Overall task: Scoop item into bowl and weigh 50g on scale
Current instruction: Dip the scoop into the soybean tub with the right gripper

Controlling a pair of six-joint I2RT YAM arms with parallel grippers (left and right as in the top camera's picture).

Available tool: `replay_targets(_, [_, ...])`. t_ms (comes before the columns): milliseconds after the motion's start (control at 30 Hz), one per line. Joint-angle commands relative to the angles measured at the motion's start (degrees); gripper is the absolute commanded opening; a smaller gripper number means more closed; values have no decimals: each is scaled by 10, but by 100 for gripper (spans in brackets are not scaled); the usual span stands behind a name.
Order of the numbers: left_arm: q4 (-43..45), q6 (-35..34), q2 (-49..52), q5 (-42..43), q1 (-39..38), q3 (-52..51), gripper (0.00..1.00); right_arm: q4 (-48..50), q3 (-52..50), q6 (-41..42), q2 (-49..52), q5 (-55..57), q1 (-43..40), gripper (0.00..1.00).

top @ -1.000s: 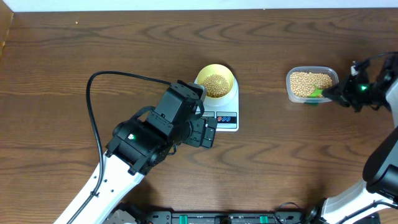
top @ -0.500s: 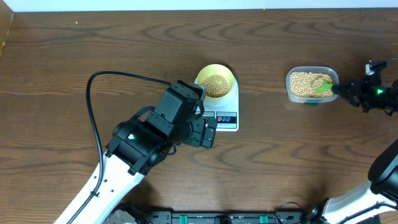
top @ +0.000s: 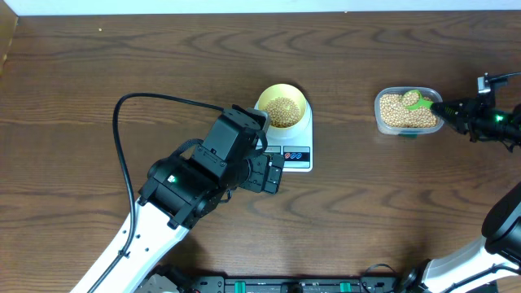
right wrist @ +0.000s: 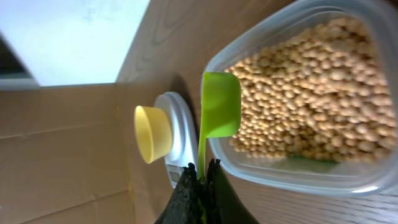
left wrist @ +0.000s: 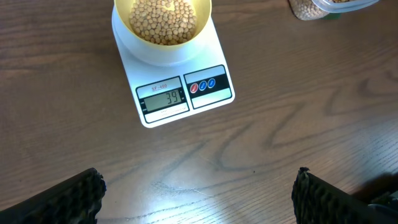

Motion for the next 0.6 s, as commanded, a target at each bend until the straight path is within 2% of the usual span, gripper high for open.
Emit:
replay_targets(0, [-2, 1, 1, -3, 2, 9, 98, 2, -4, -13, -4, -56, -2, 1])
replay_targets(567, [-2, 1, 1, -3, 2, 9, 98, 1, -4, -13, -4, -193, 2, 1])
